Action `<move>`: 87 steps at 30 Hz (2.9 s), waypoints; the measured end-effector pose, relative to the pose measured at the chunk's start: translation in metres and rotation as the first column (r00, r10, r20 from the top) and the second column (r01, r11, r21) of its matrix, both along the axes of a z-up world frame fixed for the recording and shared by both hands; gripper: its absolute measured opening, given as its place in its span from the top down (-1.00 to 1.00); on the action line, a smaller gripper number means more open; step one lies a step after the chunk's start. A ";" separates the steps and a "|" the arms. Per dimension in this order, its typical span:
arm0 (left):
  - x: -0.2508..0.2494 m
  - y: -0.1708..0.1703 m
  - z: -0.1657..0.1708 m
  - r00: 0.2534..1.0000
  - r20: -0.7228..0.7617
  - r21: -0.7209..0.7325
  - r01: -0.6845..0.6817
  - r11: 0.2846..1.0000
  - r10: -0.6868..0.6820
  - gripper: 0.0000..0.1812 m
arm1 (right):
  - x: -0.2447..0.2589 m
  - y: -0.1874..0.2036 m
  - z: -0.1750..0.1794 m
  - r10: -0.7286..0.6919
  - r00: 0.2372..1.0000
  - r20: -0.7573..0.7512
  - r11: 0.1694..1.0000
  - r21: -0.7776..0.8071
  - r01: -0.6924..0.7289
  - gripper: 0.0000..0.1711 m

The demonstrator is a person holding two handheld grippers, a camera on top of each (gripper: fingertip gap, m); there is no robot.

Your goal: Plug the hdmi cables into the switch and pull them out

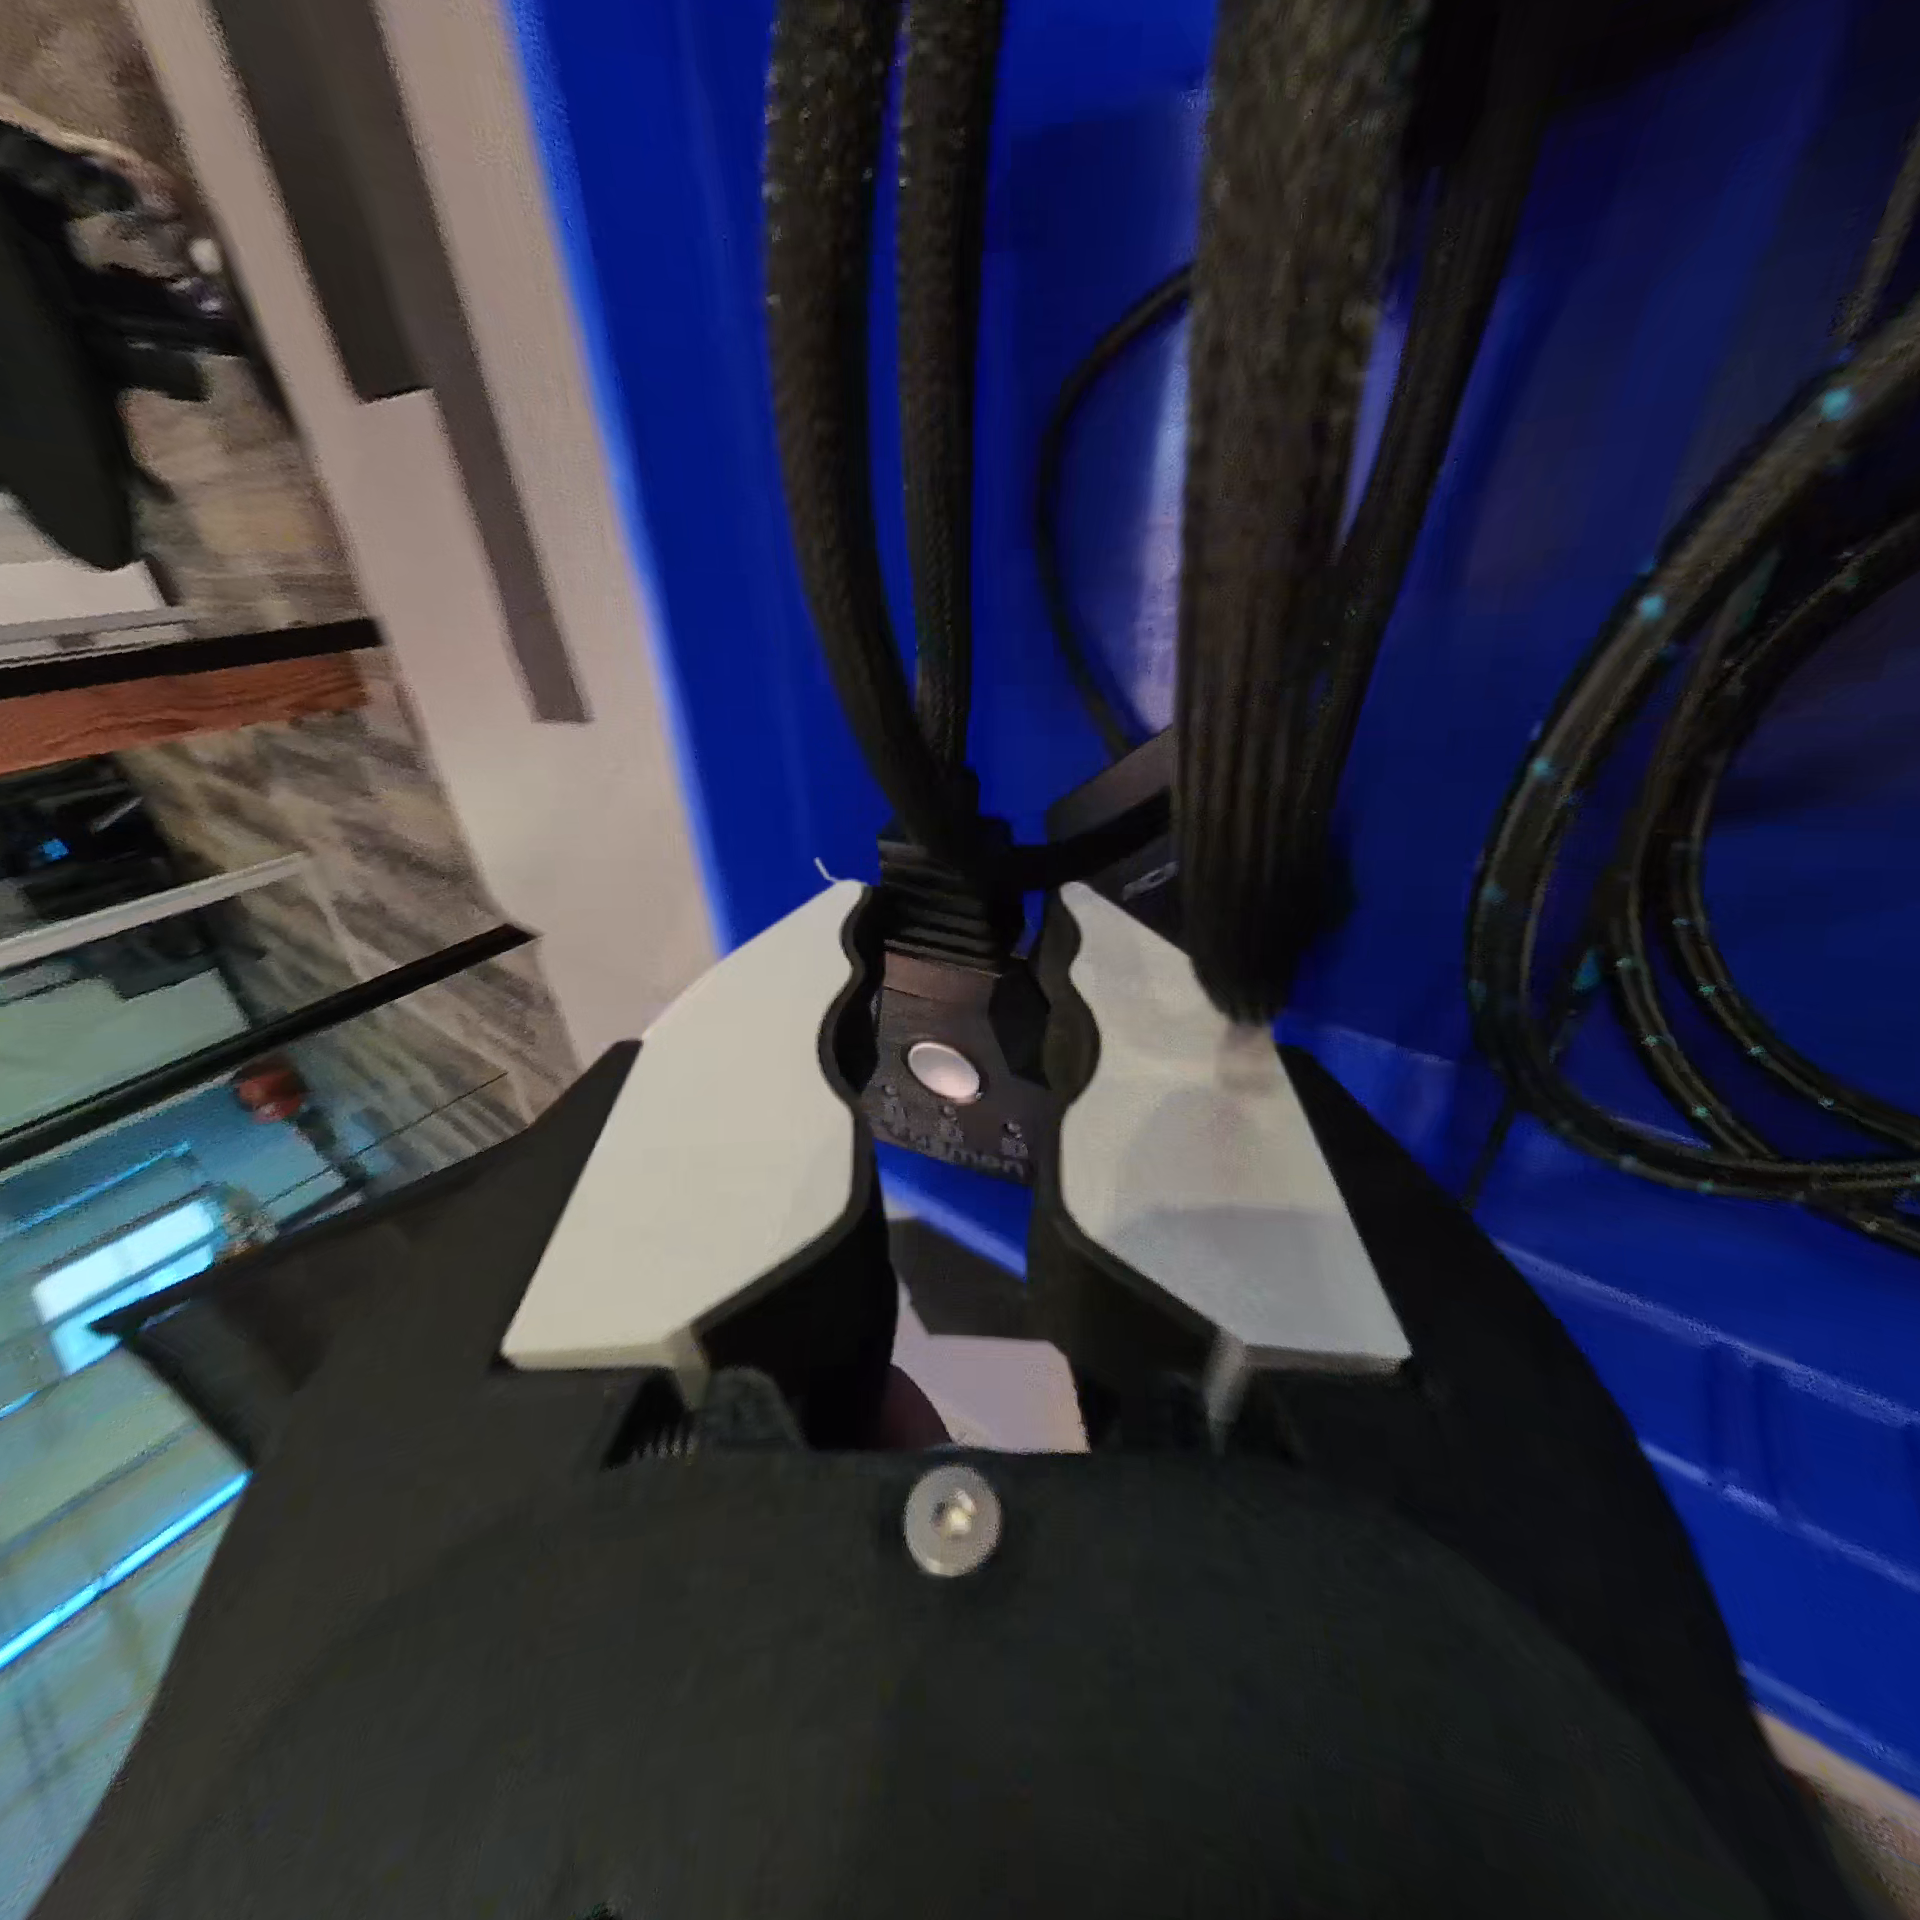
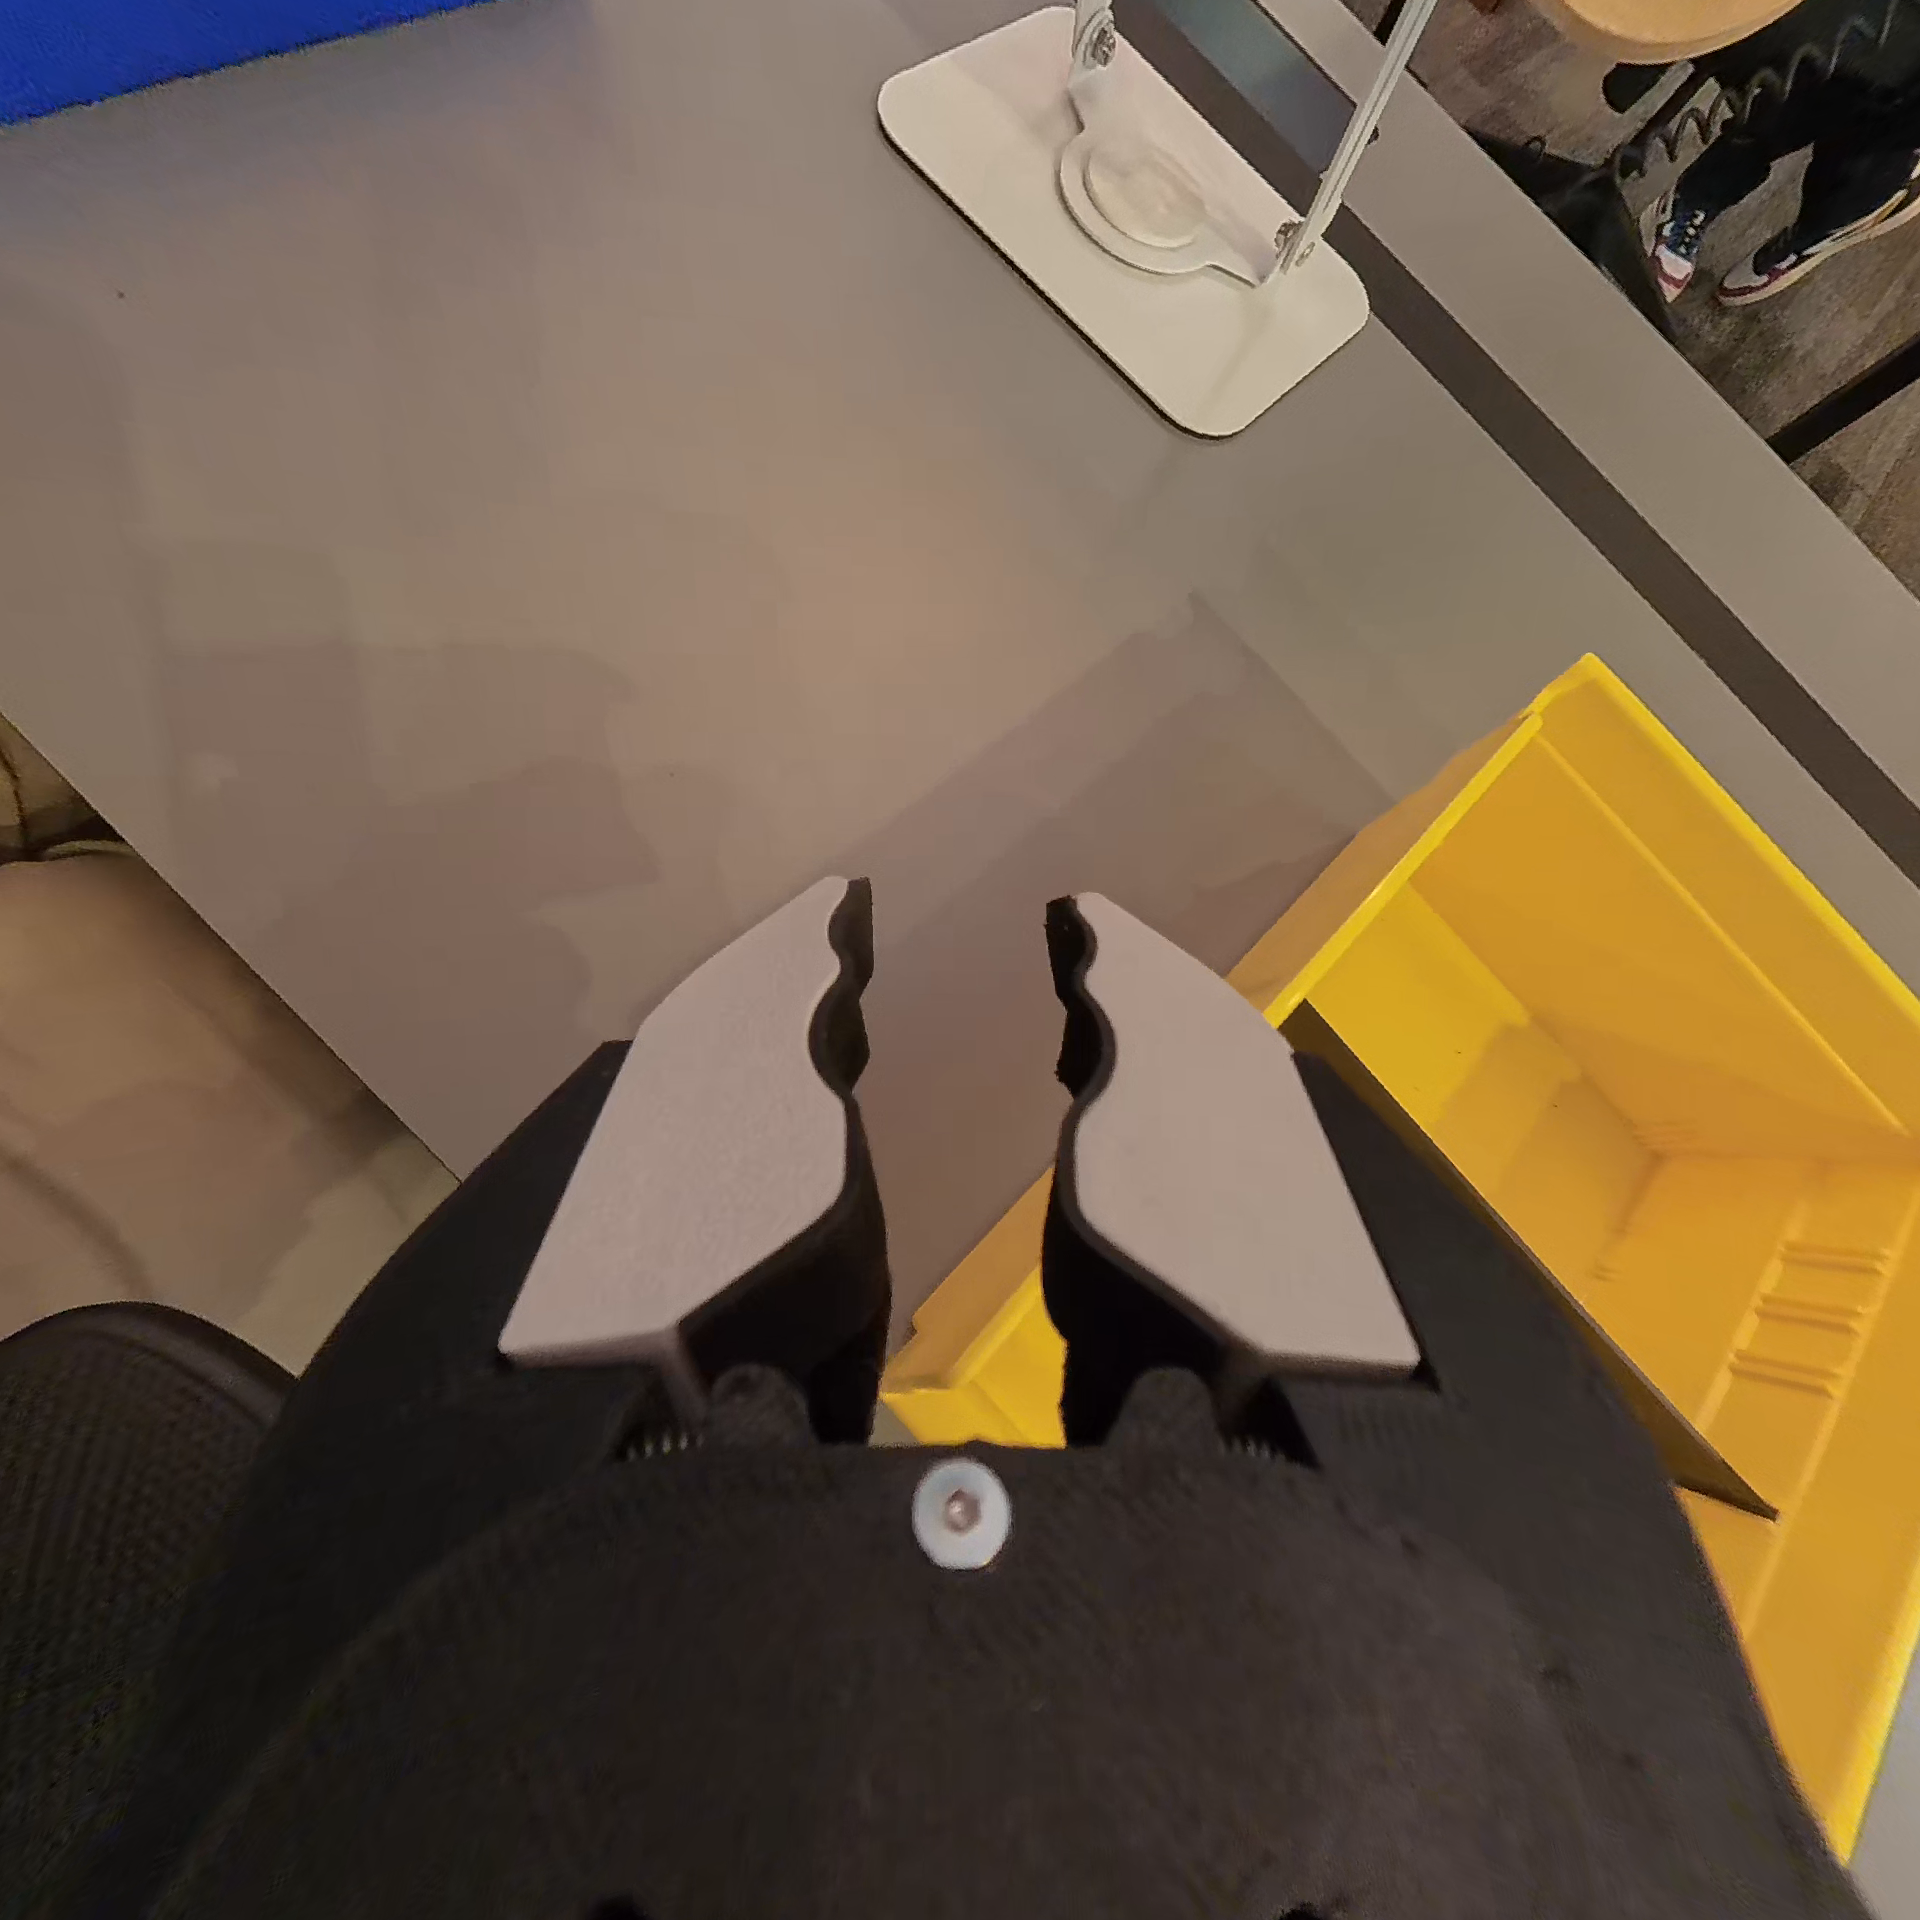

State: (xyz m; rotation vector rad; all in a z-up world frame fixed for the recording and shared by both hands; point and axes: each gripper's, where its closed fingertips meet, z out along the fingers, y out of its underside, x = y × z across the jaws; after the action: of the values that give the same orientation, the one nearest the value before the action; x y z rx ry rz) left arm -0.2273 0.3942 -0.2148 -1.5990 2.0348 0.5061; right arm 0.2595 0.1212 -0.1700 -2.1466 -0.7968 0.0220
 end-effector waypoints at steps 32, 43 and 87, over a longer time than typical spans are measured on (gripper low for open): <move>0.214 -0.121 0.177 0.944 0.078 0.519 0.236 0.822 -0.320 0.74 | -0.175 0.047 0.133 0.412 0.836 -0.361 0.911 0.176 -0.373 0.33; 0.308 -0.169 0.123 0.902 0.105 0.378 0.353 0.856 -0.418 0.74 | -0.163 0.097 0.066 0.352 0.936 0.011 0.931 0.102 -0.351 0.49; 0.302 -0.201 0.110 0.803 0.220 0.559 0.361 0.746 -0.554 0.75 | -0.173 0.076 0.035 0.505 0.835 0.217 0.825 0.163 -0.542 0.65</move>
State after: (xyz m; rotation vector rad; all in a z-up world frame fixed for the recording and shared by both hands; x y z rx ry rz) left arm 0.0745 0.1936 -0.1048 -0.7576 1.7307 0.4368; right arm 0.0869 0.1967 -0.1354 -1.6774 -1.4079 0.0412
